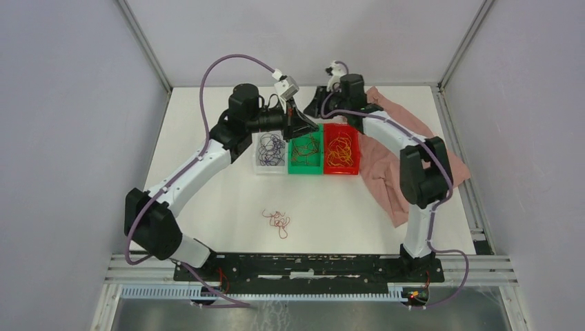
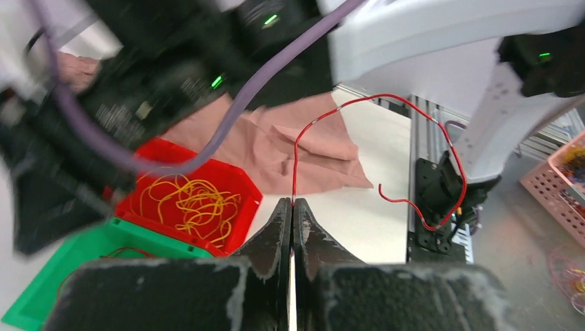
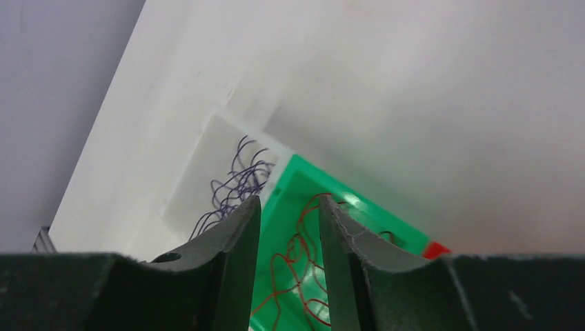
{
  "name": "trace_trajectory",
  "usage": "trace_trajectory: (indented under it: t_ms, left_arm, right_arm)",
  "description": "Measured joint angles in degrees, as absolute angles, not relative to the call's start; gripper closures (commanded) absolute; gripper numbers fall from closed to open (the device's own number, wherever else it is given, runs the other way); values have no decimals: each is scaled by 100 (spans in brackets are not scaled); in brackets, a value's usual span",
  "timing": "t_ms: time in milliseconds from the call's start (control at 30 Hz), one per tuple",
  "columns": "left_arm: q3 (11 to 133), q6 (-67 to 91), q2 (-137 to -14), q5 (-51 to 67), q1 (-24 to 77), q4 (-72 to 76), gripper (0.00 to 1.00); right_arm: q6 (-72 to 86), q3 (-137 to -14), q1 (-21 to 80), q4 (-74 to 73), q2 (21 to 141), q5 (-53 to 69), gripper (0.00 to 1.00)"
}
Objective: Untangle the cables
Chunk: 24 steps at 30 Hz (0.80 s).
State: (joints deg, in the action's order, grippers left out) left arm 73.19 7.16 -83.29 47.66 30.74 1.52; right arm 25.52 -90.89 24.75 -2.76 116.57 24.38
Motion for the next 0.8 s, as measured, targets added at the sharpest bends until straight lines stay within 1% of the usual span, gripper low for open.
trace_trajectory:
  t_ms: [233,367,567,800]
  left_arm:
    - [7769,722,-9144,4226,3074,189,97]
    - [8049,727,-9679,3824,3074,187,97]
    - [8388,650,-10283,3277,3074,200,97]
    - [8246,-231,-10536,2392,3074,259,97]
  right_arm:
    - [2783,-7898,1461,486,10357,1992,58]
    - [2991,-7054,1114,856,9874,1769,60]
    - [3085,-6204,1002,1181,9268,1632,65]
    - [3240,-5752,1024,1636,8713,1678,68]
